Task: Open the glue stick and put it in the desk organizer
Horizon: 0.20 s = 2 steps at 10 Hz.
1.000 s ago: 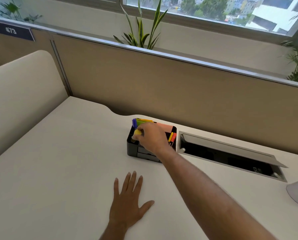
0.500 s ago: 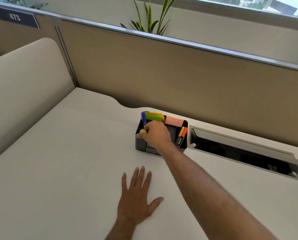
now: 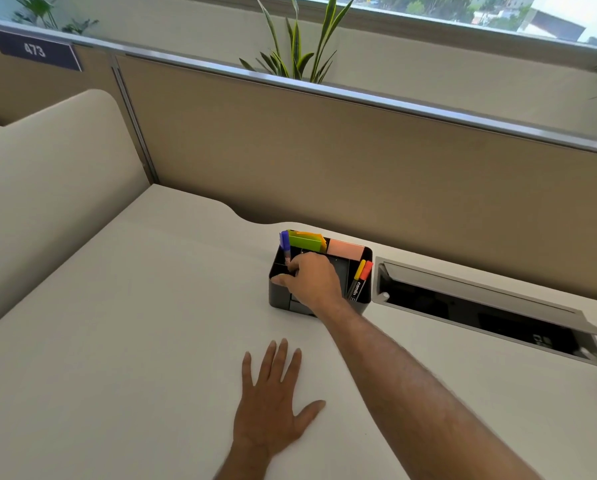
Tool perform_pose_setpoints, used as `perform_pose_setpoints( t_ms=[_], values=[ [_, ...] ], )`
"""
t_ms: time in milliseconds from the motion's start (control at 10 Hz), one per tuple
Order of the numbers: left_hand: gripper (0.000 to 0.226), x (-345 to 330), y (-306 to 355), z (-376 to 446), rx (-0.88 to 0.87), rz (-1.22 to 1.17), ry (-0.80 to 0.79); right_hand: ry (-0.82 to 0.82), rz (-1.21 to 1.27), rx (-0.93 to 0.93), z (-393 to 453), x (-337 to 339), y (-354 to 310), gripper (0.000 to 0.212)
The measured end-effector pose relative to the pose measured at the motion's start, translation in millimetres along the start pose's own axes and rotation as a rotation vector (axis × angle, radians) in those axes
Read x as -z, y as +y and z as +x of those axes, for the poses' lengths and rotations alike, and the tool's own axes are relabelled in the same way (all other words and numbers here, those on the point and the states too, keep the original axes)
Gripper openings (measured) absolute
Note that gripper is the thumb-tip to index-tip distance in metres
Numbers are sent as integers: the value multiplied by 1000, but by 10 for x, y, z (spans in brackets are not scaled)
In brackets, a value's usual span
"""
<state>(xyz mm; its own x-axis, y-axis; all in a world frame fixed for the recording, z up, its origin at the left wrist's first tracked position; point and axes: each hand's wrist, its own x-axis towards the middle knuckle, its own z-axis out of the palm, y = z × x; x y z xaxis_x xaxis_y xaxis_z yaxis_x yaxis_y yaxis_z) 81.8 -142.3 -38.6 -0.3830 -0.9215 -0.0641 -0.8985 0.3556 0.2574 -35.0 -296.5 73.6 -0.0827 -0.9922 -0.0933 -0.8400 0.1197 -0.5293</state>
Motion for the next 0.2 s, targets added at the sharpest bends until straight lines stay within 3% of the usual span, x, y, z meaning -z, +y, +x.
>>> perform_pose_setpoints(
  t_ms=[200],
  values=[
    [90,-52,-12,-22,24,-36,0,139,78,65,-229,90,103,30]
  ],
)
